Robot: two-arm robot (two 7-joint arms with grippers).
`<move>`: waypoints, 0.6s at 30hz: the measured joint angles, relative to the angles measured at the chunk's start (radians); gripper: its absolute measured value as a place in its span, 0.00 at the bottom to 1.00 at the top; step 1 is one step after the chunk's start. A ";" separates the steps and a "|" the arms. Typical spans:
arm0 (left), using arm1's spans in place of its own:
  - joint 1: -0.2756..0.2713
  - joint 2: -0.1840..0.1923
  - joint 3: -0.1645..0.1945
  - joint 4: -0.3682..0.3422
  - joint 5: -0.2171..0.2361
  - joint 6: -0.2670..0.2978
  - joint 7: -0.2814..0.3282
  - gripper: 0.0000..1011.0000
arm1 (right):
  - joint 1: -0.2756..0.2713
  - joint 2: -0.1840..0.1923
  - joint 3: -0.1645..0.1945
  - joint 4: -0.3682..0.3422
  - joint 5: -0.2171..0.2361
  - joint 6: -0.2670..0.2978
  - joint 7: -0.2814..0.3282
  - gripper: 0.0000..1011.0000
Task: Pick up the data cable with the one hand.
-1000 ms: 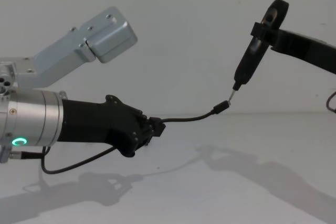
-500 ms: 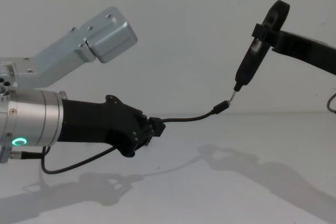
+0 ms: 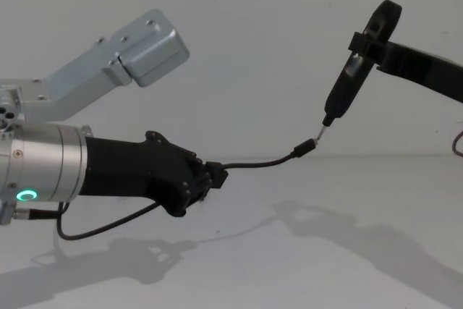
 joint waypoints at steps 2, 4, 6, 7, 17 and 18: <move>0.000 0.000 0.000 0.000 0.000 0.000 0.000 0.04 | -0.002 0.001 -0.001 -0.002 0.002 0.001 0.000 0.26; 0.000 0.000 0.000 0.000 0.000 0.000 0.000 0.04 | -0.003 0.001 -0.001 -0.004 0.004 0.001 -0.001 0.26; 0.000 0.000 0.000 0.000 0.000 0.000 0.000 0.04 | -0.005 0.001 -0.001 -0.006 0.006 0.002 -0.001 0.26; 0.000 0.000 0.000 0.000 0.000 0.000 0.000 0.04 | -0.006 0.001 -0.002 -0.006 0.006 0.002 -0.002 0.26; 0.000 0.000 0.000 0.000 0.000 0.000 0.000 0.04 | -0.012 0.001 -0.004 -0.011 0.013 0.003 -0.005 0.26; 0.000 0.000 0.000 0.000 0.000 0.000 0.000 0.04 | -0.012 0.001 -0.004 -0.011 0.013 0.003 -0.005 0.26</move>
